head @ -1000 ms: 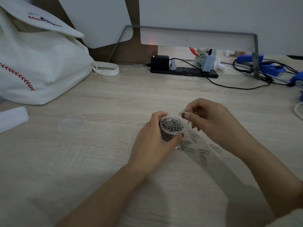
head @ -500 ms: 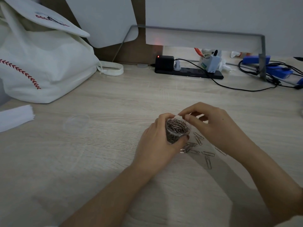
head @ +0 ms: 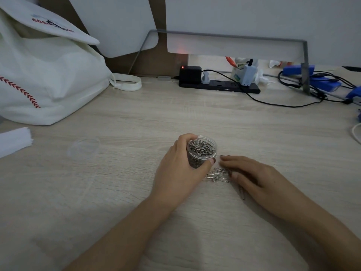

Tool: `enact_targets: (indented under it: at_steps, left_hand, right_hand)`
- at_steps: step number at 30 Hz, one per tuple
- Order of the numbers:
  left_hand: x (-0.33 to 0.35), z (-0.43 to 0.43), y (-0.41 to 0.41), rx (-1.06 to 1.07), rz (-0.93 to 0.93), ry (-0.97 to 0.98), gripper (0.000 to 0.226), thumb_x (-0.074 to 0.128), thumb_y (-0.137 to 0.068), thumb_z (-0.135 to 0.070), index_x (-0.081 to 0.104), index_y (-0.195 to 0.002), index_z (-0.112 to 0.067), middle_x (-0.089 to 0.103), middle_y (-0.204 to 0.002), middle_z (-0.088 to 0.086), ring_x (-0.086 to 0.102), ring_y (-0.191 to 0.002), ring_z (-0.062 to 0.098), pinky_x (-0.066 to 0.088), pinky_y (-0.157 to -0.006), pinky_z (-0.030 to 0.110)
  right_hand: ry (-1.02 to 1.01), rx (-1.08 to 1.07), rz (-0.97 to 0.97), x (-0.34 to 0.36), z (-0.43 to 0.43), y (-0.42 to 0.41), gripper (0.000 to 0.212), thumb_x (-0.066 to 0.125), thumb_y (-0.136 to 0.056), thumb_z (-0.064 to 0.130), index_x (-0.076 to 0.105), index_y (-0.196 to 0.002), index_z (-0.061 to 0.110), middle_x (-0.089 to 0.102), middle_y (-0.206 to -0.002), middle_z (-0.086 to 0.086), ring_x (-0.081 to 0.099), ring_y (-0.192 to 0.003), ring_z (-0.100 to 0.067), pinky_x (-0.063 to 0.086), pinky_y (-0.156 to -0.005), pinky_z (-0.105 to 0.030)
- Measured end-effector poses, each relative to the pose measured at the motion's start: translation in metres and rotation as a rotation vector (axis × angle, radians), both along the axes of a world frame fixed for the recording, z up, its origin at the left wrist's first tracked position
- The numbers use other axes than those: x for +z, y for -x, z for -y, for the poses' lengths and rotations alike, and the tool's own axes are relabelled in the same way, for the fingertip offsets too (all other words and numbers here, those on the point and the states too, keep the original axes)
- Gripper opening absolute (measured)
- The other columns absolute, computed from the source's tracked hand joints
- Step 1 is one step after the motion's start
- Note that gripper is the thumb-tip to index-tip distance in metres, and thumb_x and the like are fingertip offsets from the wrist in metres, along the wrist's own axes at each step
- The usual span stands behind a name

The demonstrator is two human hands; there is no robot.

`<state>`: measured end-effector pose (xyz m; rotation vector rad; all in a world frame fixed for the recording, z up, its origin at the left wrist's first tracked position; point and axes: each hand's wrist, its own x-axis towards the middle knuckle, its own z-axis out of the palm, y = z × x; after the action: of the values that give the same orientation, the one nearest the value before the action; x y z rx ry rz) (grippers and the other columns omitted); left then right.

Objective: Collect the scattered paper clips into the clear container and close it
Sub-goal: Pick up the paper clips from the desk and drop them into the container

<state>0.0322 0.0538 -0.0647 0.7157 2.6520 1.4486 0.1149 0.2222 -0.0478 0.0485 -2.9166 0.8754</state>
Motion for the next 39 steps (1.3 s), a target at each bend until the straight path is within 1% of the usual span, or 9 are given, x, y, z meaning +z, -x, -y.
enact_targets:
  at_steps: [4, 7, 11, 14, 16, 19, 22, 31, 39]
  left_hand:
    - [-0.001, 0.0, 0.001, 0.034, 0.018, -0.027, 0.051, 0.068, -0.077, -0.041, 0.04, -0.118, -0.034, 0.056, -0.12, -0.014, 0.053, -0.112, 0.008, 0.044, -0.091, 0.031]
    - [-0.001, 0.0, 0.001, 0.025, 0.03, -0.026, 0.051, 0.068, -0.077, -0.042, 0.039, -0.118, -0.036, 0.056, -0.121, -0.014, 0.053, -0.112, 0.007, 0.044, -0.093, 0.032]
    - [-0.001, 0.0, 0.001, 0.026, 0.032, -0.026, 0.052, 0.068, -0.077, -0.043, 0.039, -0.119, -0.035, 0.056, -0.12, -0.013, 0.053, -0.112, 0.008, 0.044, -0.093, 0.033]
    - [-0.001, 0.0, 0.001, 0.024, 0.031, -0.028, 0.051, 0.068, -0.077, -0.042, 0.039, -0.118, -0.035, 0.056, -0.12, -0.013, 0.053, -0.112, 0.008, 0.044, -0.093, 0.032]
    - [-0.001, 0.0, 0.001, 0.024, 0.03, -0.029, 0.051, 0.068, -0.077, -0.043, 0.04, -0.118, -0.035, 0.056, -0.12, -0.013, 0.053, -0.112, 0.008, 0.044, -0.094, 0.033]
    - [-0.001, 0.001, 0.001, 0.023, 0.033, -0.031, 0.052, 0.068, -0.077, -0.044, 0.04, -0.119, -0.035, 0.056, -0.121, -0.013, 0.054, -0.112, 0.008, 0.044, -0.094, 0.036]
    - [-0.001, 0.0, 0.0, 0.022, 0.032, -0.036, 0.052, 0.068, -0.076, -0.043, 0.039, -0.118, -0.035, 0.057, -0.12, -0.012, 0.054, -0.112, 0.009, 0.044, -0.094, 0.037]
    - [0.001, 0.0, -0.001, 0.016, 0.022, -0.028, 0.052, 0.068, -0.077, -0.042, 0.04, -0.12, -0.033, 0.055, -0.121, -0.013, 0.052, -0.113, 0.008, 0.043, -0.095, 0.033]
    - [0.001, 0.0, -0.001, 0.018, 0.014, -0.039, 0.05, 0.069, -0.076, -0.039, 0.041, -0.118, -0.032, 0.057, -0.119, -0.013, 0.053, -0.113, 0.008, 0.044, -0.094, 0.035]
  right_hand:
    - [0.102, 0.009, -0.02, 0.005, 0.0, -0.012, 0.031, 0.048, -0.083, 0.029, 0.061, -0.111, 0.034, 0.058, -0.115, 0.03, 0.051, -0.107, 0.011, 0.035, -0.091, -0.005]
    - [0.101, -0.125, -0.084, 0.01, -0.006, -0.018, 0.021, 0.054, -0.078, 0.053, 0.056, -0.097, 0.045, 0.059, -0.105, 0.02, 0.054, -0.098, 0.005, 0.04, -0.084, -0.01]
    - [-0.052, -0.292, -0.008, 0.01, -0.013, -0.028, 0.06, 0.045, -0.049, 0.074, 0.047, -0.099, 0.039, 0.041, -0.096, 0.028, 0.042, -0.091, 0.008, 0.036, -0.073, -0.017]
    - [0.007, -0.343, 0.058, 0.009, -0.007, -0.032, 0.076, 0.047, -0.039, 0.076, 0.046, -0.103, 0.034, 0.035, -0.096, 0.029, 0.041, -0.092, 0.011, 0.035, -0.079, -0.018]
    - [0.017, -0.357, 0.056, 0.007, -0.001, -0.031, 0.072, 0.051, -0.043, 0.074, 0.046, -0.102, 0.032, 0.035, -0.095, 0.028, 0.042, -0.088, 0.01, 0.036, -0.079, -0.019]
    - [-0.009, -0.334, 0.036, 0.003, 0.005, -0.029, 0.042, 0.065, -0.066, 0.053, 0.047, -0.097, 0.032, 0.039, -0.093, 0.024, 0.045, -0.079, 0.013, 0.036, -0.067, -0.009]
    - [-0.008, -0.286, -0.006, 0.0, 0.007, -0.028, 0.017, 0.064, -0.078, 0.033, 0.048, -0.084, 0.036, 0.046, -0.088, 0.019, 0.043, -0.082, 0.02, 0.035, -0.068, -0.002]
    - [0.084, -0.107, -0.076, 0.0, 0.026, -0.02, 0.017, 0.063, -0.08, 0.013, 0.056, -0.081, 0.028, 0.051, -0.084, 0.015, 0.051, -0.08, -0.002, 0.038, -0.066, -0.009]
    - [0.115, -0.078, -0.11, -0.006, 0.034, -0.005, 0.042, 0.063, -0.081, 0.023, 0.049, -0.12, 0.029, 0.038, -0.108, 0.022, 0.05, -0.08, 0.0, 0.038, -0.066, -0.006]
